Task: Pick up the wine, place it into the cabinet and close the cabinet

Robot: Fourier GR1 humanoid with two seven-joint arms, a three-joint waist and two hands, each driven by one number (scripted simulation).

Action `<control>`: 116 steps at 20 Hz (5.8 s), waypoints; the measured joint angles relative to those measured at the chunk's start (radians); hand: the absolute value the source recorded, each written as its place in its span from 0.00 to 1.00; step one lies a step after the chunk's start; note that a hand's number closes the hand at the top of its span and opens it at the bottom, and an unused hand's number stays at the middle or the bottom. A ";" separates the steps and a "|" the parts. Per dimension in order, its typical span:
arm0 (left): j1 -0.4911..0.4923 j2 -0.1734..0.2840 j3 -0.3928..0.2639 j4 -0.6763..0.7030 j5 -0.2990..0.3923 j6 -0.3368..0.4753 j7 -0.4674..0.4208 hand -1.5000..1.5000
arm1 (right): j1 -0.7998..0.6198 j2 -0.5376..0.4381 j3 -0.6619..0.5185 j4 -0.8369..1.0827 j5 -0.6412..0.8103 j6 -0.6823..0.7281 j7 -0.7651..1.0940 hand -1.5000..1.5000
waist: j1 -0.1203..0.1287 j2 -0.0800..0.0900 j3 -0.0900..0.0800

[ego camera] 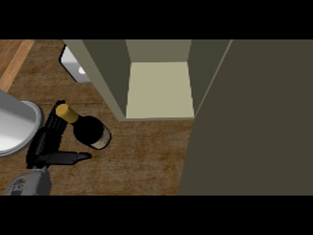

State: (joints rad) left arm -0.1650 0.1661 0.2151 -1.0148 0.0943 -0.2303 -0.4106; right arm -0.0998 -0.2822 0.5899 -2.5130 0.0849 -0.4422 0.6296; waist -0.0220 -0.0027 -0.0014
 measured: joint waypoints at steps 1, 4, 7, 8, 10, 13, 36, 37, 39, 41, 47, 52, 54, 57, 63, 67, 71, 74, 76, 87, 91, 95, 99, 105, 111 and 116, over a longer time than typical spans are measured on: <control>-0.005 0.000 0.000 0.009 0.009 -0.013 0.009 0.00 | 0.005 -0.007 -0.007 0.000 -0.001 0.000 -0.005 0.00 | 0.001 0.000 0.000; -0.040 -0.011 0.003 0.090 0.017 -0.037 -0.019 0.00 | 0.011 -0.011 0.009 0.000 0.000 -0.011 -0.014 0.00 | -0.003 0.000 0.000; -0.058 -0.006 0.006 0.148 0.028 -0.077 -0.036 0.00 | 0.023 -0.022 0.027 -0.001 0.002 -0.021 -0.024 0.00 | -0.002 0.000 0.000; -0.063 -0.004 0.006 0.166 0.028 -0.086 -0.045 0.00 | 0.023 -0.022 0.034 -0.001 0.003 -0.027 -0.022 0.00 | -0.001 0.000 0.000; -0.076 -0.012 0.001 0.196 0.022 -0.089 -0.062 0.00 | 0.016 -0.019 0.049 0.000 0.006 -0.043 -0.017 0.00 | 0.000 -0.001 0.000; -0.092 -0.017 -0.001 0.242 0.014 -0.092 -0.091 0.00 | 0.005 -0.031 0.057 0.001 0.010 -0.052 -0.010 0.00 | -0.001 -0.001 -0.001; -0.183 -0.014 0.009 0.430 -0.029 -0.057 -0.390 1.00 | 0.059 -0.116 0.071 -0.001 0.012 -0.088 -0.095 0.00 | 0.005 -0.003 0.003; -0.171 -0.023 0.004 0.406 -0.029 -0.049 -0.388 1.00 | 0.059 -0.118 0.070 0.000 0.012 -0.090 -0.091 0.00 | 0.008 -0.004 0.004; -0.145 -0.021 -0.003 0.374 -0.026 -0.055 -0.393 1.00 | 0.050 -0.120 0.048 0.001 0.009 -0.087 -0.090 0.00 | 0.012 -0.005 0.004; -0.106 -0.030 -0.018 0.321 -0.026 -0.056 -0.394 1.00 | 0.050 -0.120 0.034 0.005 0.005 -0.086 -0.099 0.00 | 0.016 -0.006 0.006; 0.006 -0.059 -0.070 0.168 -0.013 -0.097 -0.355 1.00 | 0.070 -0.121 0.043 0.010 -0.001 -0.087 -0.128 0.00 | 0.020 -0.008 0.006; 0.107 -0.108 -0.132 0.012 -0.001 -0.114 -0.269 1.00 | 0.113 -0.137 0.057 0.006 -0.002 -0.094 -0.176 0.00 | 0.018 -0.007 0.004; 0.141 -0.123 -0.155 -0.053 0.002 -0.109 -0.235 1.00 | 0.118 -0.155 0.040 0.001 -0.003 -0.093 -0.175 0.00 | 0.017 -0.007 0.003; 0.180 -0.144 -0.207 -0.162 0.017 -0.087 -0.170 1.00 | 0.113 -0.151 0.046 0.003 -0.005 -0.099 -0.173 0.00 | 0.018 -0.005 0.002; 0.237 -0.161 -0.337 -0.328 0.052 -0.007 -0.065 1.00 | 0.143 -0.176 0.032 0.000 -0.010 -0.094 -0.210 0.00 | 0.012 -0.005 0.002; 0.225 -0.164 -0.411 -0.403 0.061 0.096 -0.014 1.00 | 0.156 -0.177 0.036 0.000 -0.013 -0.096 -0.229 0.00 | 0.010 -0.004 0.002; 0.216 -0.165 -0.468 -0.453 0.047 0.196 0.020 1.00 | 0.195 -0.193 0.054 -0.001 -0.015 -0.093 -0.264 0.00 | 0.008 -0.003 0.001; 0.180 -0.165 -0.490 -0.455 0.046 0.282 0.025 1.00 | 0.206 -0.204 0.047 -0.004 -0.017 -0.096 -0.275 0.00 | 0.004 -0.003 0.001; 0.145 -0.166 -0.487 -0.433 0.039 0.322 0.028 1.00 | 0.202 -0.211 0.029 -0.003 -0.020 -0.089 -0.277 0.00 | 0.005 -0.002 0.001; -0.054 -0.164 -0.483 -0.308 0.007 0.450 0.086 1.00 | 0.259 -0.238 0.000 -0.005 -0.036 -0.065 -0.340 0.00 | -0.002 0.000 0.001; -0.137 -0.165 -0.482 -0.239 0.016 0.478 0.096 1.00 | 0.277 -0.239 -0.011 -0.003 -0.044 -0.050 -0.361 0.00 | -0.004 0.001 0.001; -0.212 -0.163 -0.460 -0.145 0.035 0.474 0.092 1.00 | 0.302 -0.237 -0.011 -0.002 -0.050 -0.042 -0.389 0.00 | -0.006 0.002 0.001; -0.279 -0.163 -0.456 -0.061 0.061 0.487 0.066 1.00 | 0.334 -0.243 -0.019 -0.001 -0.057 -0.023 -0.427 0.00 | -0.010 0.003 0.001; -0.424 -0.165 -0.457 0.103 0.147 0.501 0.034 1.00 | 0.328 -0.223 -0.023 0.004 -0.068 -0.010 -0.434 0.00 | -0.017 0.006 0.001; -0.547 -0.166 -0.464 0.256 0.237 0.533 -0.005 1.00 | 0.344 -0.221 -0.004 0.001 -0.073 0.002 -0.453 0.00 | -0.030 0.008 0.000; -0.637 -0.166 -0.492 0.387 0.276 0.576 -0.030 1.00 | 0.345 -0.213 -0.007 0.004 -0.079 0.009 -0.465 0.00 | -0.039 0.011 0.000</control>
State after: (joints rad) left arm -0.8020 0.0002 -0.2772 -0.6279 0.3706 0.3454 -0.4402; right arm 0.2454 -0.4952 0.5824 -2.5094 0.0059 -0.4328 0.1645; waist -0.0611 0.0081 -0.0010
